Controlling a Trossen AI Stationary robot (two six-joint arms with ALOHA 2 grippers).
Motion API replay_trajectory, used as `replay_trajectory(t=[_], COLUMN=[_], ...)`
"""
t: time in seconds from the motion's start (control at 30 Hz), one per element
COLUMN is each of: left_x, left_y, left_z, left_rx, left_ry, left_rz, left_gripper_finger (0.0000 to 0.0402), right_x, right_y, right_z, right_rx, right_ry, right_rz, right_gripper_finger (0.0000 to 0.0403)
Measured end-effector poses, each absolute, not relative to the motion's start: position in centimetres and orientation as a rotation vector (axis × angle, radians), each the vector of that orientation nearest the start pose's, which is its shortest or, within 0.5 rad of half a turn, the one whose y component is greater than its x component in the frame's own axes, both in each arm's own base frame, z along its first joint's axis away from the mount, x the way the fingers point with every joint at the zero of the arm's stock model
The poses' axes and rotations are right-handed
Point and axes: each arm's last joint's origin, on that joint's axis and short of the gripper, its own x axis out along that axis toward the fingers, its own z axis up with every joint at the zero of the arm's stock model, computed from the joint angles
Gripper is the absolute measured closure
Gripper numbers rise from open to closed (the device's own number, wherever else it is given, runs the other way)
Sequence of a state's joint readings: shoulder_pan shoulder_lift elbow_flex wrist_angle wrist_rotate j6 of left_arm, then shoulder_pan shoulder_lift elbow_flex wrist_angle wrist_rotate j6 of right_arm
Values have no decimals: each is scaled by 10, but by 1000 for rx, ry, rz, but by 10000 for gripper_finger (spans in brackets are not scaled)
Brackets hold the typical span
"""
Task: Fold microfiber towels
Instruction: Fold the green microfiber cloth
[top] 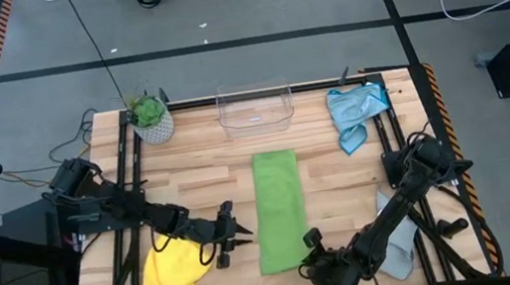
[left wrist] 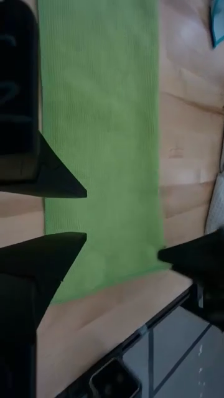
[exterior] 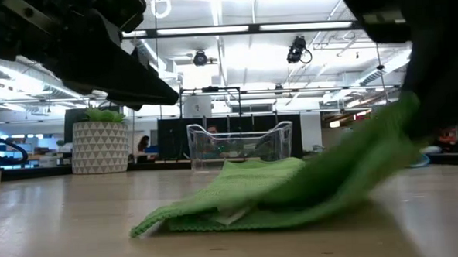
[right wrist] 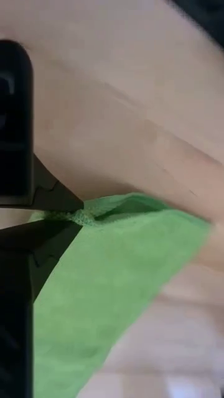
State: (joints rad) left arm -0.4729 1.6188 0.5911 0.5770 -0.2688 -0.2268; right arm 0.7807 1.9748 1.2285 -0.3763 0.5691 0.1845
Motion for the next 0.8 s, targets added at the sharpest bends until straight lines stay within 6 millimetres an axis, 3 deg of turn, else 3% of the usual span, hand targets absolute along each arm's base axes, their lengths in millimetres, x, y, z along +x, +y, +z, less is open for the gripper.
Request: replay_trajectory(t=[0.27, 0.5, 0.6, 0.8], left_x=[270, 275, 275, 262], left_y=[-121, -110, -106, -102], left_z=[146, 146, 147, 158], left_rx=[-53, -25, 3, 41], left_ry=[437, 433, 413, 355], left_rz=[-82, -41, 67, 177], left_gripper_finger=[269, 351, 390, 387], right_x=[286, 296, 301, 312], right_y=[247, 223, 210, 177], right_z=[181, 202, 209, 220], right_rx=[-349, -191, -137, -54], right_ry=[794, 767, 764, 772], right_rz=[24, -84, -134, -245], right_gripper_finger=[368, 368, 368, 368])
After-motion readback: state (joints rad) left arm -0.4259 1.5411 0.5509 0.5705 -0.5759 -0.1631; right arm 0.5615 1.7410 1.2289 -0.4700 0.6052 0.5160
